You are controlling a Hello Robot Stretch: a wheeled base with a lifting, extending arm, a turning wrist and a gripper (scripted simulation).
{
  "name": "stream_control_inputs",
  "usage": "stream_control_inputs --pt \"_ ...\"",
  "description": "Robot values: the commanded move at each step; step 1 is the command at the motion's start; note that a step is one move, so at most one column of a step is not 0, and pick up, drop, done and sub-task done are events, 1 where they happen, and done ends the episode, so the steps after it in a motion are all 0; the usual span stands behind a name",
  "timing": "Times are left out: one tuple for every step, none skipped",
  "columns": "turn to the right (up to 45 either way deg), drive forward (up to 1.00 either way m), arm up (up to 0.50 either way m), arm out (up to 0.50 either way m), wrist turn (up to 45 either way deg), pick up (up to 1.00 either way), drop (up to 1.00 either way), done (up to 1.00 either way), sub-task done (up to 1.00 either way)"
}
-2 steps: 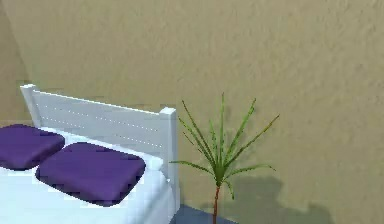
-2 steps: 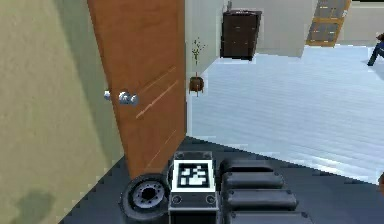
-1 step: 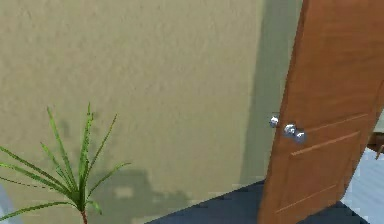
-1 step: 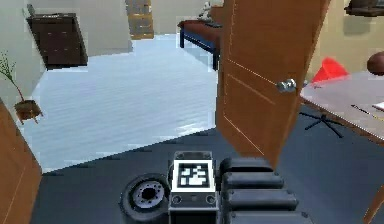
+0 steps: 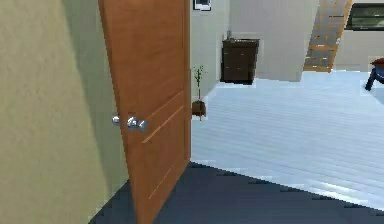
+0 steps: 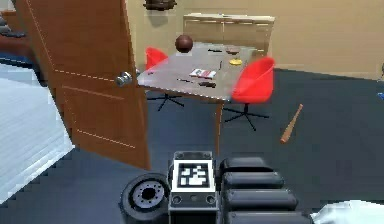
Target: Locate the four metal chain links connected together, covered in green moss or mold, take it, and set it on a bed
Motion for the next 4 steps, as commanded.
stream_control_inputs --pt "45.0 0.0 0.0 0.0 0.0 0.0 0.0 0.0 0.0" --pt "12.0 0.0 0.0 0.0 0.0 0.0 0.0 0.0 0.0" --pt "-45.0 0.0 0.0 0.0 0.0 0.0 0.0 0.0 0.0" --pt "-45.0 0.0 0.0 0.0 0.0 0.0 0.0 0.0 0.0"
